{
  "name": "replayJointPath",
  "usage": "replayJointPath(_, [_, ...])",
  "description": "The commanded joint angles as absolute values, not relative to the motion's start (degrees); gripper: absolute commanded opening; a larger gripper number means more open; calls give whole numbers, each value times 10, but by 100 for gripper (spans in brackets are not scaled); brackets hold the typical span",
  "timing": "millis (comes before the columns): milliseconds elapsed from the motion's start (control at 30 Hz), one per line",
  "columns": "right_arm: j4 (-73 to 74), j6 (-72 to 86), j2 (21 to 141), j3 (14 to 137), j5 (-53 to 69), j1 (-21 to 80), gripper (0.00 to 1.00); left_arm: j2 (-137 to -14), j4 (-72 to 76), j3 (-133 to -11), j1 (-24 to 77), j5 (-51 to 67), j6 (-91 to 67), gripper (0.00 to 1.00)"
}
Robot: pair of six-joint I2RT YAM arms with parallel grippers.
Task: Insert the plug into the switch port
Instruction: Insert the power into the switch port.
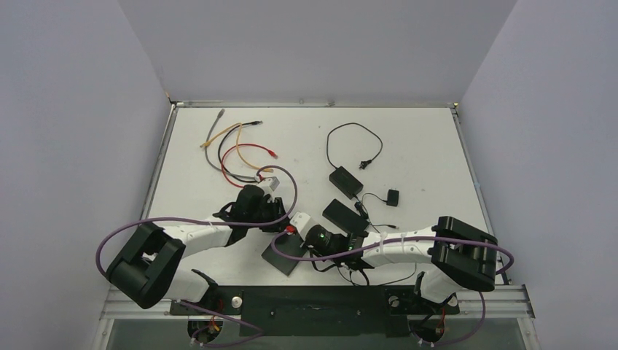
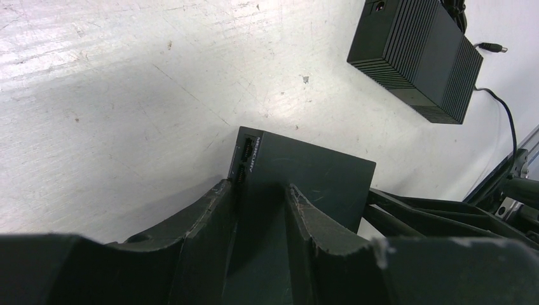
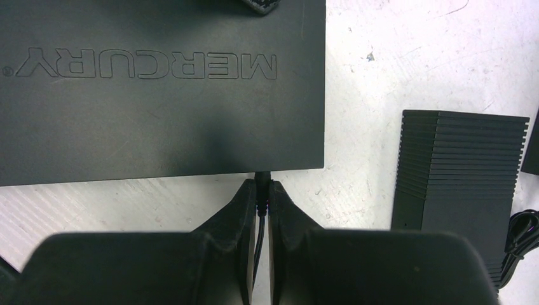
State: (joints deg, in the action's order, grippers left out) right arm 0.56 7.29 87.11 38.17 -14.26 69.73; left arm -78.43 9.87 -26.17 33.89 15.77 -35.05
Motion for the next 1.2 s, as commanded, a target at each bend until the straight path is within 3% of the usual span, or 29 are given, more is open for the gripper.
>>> replayJointPath(0, [-210, 49, 859, 427, -127, 688, 0, -781, 91, -248, 376, 269, -369, 31])
replayJointPath(433, [-199, 58, 828, 398, -105, 685, 0, -753, 67, -254, 378, 258, -371, 32])
replayJointPath(633, [-202, 98, 804, 343, -76, 685, 0, -732, 39, -256, 378, 228, -379, 39])
replayJointPath(800, [-219, 124, 783, 288, -71, 693, 0, -711, 26, -247, 378, 209, -390, 50])
replayJointPath(1100, [-206, 146, 779, 255, -83, 708, 0, -680, -36, -256, 377, 159, -398, 58])
replayJointPath(1167, [-204, 151, 772, 251, -81, 708, 11, -673, -54, -261, 377, 142, -397, 59])
